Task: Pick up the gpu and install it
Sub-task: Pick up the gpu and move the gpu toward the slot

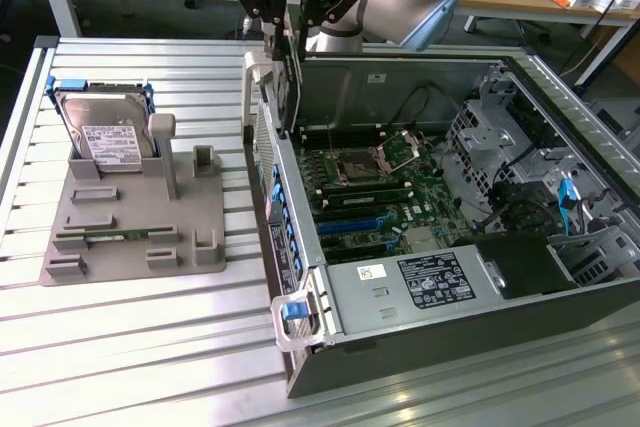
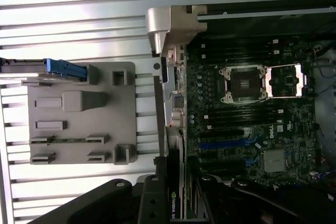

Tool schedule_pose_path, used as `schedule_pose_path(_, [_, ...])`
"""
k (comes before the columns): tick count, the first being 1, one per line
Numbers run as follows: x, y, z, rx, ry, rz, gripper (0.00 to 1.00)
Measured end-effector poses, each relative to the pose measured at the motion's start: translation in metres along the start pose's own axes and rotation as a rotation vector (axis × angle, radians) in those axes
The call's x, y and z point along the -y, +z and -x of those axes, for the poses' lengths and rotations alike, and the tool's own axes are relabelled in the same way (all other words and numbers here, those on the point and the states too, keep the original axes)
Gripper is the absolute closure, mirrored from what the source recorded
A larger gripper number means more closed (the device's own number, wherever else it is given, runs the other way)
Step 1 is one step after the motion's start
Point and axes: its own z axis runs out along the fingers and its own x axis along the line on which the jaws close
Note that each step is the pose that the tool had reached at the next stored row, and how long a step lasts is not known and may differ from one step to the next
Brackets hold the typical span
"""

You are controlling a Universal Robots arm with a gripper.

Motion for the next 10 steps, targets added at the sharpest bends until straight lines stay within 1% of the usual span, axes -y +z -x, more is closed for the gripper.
schedule_pose_path(2, [-0.0003,0.0001,0.004,0.0,0.0,0.0,0.74])
schedule_pose_path(5, [-0.001,0.0004,0.013,0.0,0.0,0.0001,0.74])
schedule_pose_path(8, [-0.0014,0.0005,0.019,0.0,0.0,0.0,0.74])
schedule_pose_path(10, [-0.0019,0.0007,0.025,0.0,0.0,0.0,0.74])
